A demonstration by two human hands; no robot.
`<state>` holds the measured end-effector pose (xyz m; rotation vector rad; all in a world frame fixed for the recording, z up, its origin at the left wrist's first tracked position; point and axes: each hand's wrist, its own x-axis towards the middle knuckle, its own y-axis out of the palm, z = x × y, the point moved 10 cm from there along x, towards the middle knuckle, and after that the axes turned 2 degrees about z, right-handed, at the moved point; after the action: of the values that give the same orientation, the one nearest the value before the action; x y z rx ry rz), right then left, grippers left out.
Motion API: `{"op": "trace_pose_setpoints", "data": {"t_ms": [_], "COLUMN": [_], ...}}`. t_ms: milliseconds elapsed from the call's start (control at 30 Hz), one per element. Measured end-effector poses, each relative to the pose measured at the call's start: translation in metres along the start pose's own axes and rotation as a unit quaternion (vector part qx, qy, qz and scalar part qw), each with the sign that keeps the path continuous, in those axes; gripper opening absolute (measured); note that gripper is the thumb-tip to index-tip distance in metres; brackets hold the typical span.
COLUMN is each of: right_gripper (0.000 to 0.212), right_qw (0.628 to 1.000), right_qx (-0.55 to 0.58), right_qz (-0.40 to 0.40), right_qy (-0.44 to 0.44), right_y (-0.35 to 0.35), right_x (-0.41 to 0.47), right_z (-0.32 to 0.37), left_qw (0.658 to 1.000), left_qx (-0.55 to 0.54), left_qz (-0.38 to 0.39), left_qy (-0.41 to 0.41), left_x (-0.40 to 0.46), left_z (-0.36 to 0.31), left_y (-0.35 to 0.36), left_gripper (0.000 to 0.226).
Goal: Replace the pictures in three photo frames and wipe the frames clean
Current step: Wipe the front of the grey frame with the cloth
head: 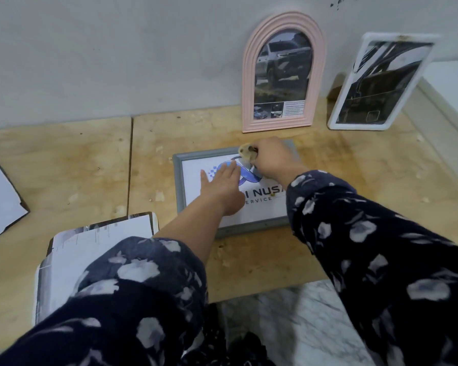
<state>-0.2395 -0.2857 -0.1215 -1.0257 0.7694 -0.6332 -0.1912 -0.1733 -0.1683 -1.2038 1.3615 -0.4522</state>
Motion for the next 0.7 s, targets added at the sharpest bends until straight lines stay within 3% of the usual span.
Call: {"op": "trace_pose_setpoints", "data": {"t_ms": [100, 233, 433, 700], "right_gripper": [0.031, 0.047, 0.037, 0.042], "right_qw": [0.998, 0.996, 0.995, 0.998], "right_qx": [-0.028, -0.047, -0.017, -0.019], "right_qz": [0.041, -0.012, -0.023, 0.011], "right_qy": [-0.033, -0.077, -0.099, -0.067], "right_y": [0.043, 0.047, 0.048, 0.048], "right_x": [0.006, -0.015, -0.055, -0.104], "right_z": [0.007, 0.01, 0.002, -0.013], "left_qw": [0.999, 0.997, 0.996, 0.996], "left_qx": [0.034, 0.061, 0.078, 0.07], "left_qz": [0.027, 0.029, 0.034, 0.052], "left_qy": [-0.018, -0.022, -0.027, -0.03], "left_x": [0.006, 0.009, 0.007, 0.007], "left_z": [0.004, 0.005, 0.006, 0.004], "left_y": [0.008, 0.01, 0.01, 0.011], "left_gripper": [0.067, 0.067, 0.067, 0.067]}}
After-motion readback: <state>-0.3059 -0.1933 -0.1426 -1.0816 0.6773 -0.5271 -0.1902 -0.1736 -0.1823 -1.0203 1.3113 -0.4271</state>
